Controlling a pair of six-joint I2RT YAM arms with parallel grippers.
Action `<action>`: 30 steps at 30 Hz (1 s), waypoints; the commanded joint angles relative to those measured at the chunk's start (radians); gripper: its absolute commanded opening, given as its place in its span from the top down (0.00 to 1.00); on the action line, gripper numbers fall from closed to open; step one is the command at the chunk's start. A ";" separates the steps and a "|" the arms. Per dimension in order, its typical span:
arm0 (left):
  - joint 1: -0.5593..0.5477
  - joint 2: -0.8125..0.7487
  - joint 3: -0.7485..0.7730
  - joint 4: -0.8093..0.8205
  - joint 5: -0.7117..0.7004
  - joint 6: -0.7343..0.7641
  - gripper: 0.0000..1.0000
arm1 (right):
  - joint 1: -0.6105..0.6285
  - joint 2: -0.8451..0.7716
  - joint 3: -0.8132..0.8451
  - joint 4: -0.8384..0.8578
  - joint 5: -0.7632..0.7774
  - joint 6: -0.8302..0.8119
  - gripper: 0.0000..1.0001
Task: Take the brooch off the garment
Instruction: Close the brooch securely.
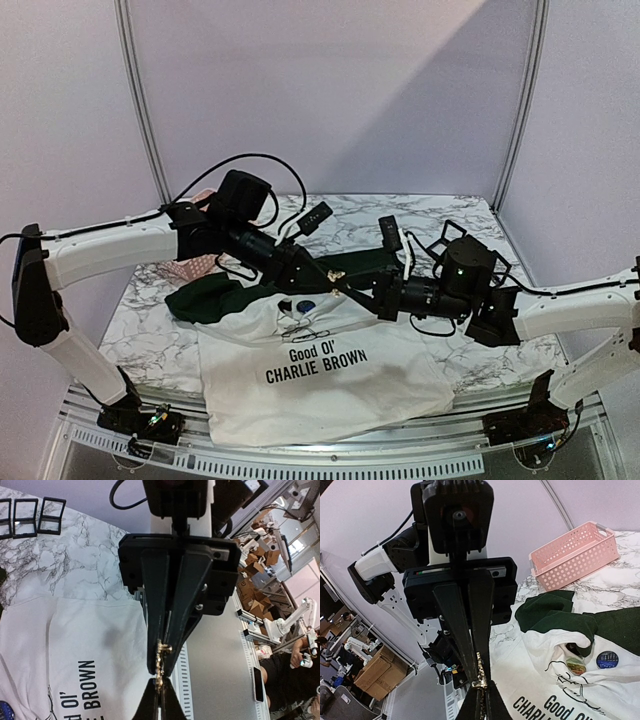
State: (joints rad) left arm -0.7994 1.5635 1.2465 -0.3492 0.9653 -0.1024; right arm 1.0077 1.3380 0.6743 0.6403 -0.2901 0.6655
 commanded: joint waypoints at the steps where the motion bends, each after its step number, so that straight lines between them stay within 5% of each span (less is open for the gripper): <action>1: 0.011 -0.031 0.018 -0.029 -0.014 -0.022 1.00 | -0.024 -0.037 -0.038 -0.022 0.055 -0.015 0.93; 9: 0.014 -0.007 0.019 -0.027 -0.046 -0.039 1.00 | -0.026 -0.018 0.014 -0.020 -0.060 -0.050 0.80; 22: 0.027 -0.010 0.016 -0.016 -0.093 -0.056 1.00 | -0.025 -0.063 0.008 -0.069 -0.028 -0.072 0.74; 30: 0.032 -0.063 -0.043 0.095 -0.247 -0.114 1.00 | -0.072 -0.114 -0.049 -0.048 -0.024 -0.052 0.51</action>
State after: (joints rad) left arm -0.7822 1.5478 1.2369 -0.3218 0.8219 -0.1837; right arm 0.9672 1.2613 0.6579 0.5838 -0.3103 0.6010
